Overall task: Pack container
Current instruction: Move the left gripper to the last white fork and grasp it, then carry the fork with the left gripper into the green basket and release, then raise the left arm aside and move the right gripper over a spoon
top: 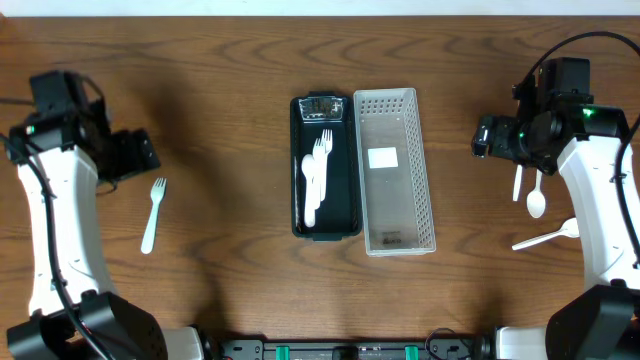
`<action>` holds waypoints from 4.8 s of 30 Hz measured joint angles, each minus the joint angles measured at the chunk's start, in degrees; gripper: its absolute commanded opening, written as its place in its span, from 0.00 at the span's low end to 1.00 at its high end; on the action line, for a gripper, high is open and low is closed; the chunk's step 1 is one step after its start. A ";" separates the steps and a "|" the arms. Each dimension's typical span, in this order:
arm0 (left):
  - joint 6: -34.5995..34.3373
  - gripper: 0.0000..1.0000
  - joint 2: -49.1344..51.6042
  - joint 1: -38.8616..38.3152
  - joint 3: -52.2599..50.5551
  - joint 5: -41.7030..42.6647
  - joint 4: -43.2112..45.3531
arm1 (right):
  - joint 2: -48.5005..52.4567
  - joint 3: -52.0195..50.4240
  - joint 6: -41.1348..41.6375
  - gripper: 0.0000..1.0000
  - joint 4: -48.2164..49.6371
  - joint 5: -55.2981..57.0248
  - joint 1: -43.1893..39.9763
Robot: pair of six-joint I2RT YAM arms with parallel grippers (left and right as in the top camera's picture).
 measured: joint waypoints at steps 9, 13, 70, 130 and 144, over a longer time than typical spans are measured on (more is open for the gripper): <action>5.84 0.98 5.09 1.33 -4.55 0.59 3.65 | 0.00 0.00 -0.02 0.96 2.10 1.14 0.00; 7.26 0.98 10.67 1.33 -4.55 0.98 4.68 | 0.00 0.00 -0.02 0.97 2.93 1.25 0.00; 10.03 0.21 24.37 -11.43 15.08 1.33 -6.88 | 0.00 0.00 -0.02 0.96 4.66 1.60 0.00; -5.51 0.98 18.47 -42.58 32.11 0.61 -4.35 | 0.79 16.13 -0.22 0.99 -5.95 5.70 0.00; -5.22 0.98 14.95 -17.62 31.89 -2.14 -5.38 | 13.60 21.90 1.57 0.99 -8.68 7.82 -1.75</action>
